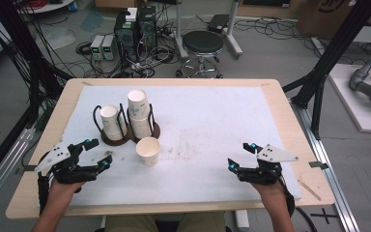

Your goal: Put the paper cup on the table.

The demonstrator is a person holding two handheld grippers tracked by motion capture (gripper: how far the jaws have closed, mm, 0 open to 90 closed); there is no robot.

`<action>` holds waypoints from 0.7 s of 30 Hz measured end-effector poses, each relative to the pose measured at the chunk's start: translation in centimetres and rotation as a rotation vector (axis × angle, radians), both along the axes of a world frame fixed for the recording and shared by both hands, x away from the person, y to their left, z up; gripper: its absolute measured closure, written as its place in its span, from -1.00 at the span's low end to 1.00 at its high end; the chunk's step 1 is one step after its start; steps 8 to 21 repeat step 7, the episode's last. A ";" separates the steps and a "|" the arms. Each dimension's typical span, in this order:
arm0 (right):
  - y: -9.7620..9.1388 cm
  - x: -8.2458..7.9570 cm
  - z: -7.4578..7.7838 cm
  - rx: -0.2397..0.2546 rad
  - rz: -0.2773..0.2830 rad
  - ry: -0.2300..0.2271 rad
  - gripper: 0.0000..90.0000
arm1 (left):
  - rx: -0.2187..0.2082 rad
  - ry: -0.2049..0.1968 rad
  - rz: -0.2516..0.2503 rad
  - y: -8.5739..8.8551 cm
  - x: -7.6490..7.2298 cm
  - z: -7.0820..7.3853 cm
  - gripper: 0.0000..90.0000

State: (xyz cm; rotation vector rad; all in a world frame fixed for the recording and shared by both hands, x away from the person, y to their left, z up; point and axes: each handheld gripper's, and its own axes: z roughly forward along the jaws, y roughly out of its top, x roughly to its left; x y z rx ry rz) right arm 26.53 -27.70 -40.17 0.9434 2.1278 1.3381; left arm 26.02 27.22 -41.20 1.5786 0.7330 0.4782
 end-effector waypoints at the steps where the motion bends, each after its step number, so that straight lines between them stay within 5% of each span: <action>1: 0.0 0.0 0.0 0.000 0.001 -0.001 -0.53 | -0.002 0.000 0.001 0.0 0.0 0.0 -0.62; 21: -0.2 0.1 0.0 -0.002 0.002 -0.008 -0.53 | 0.001 -0.003 0.000 -0.2 0.2 0.0 -0.62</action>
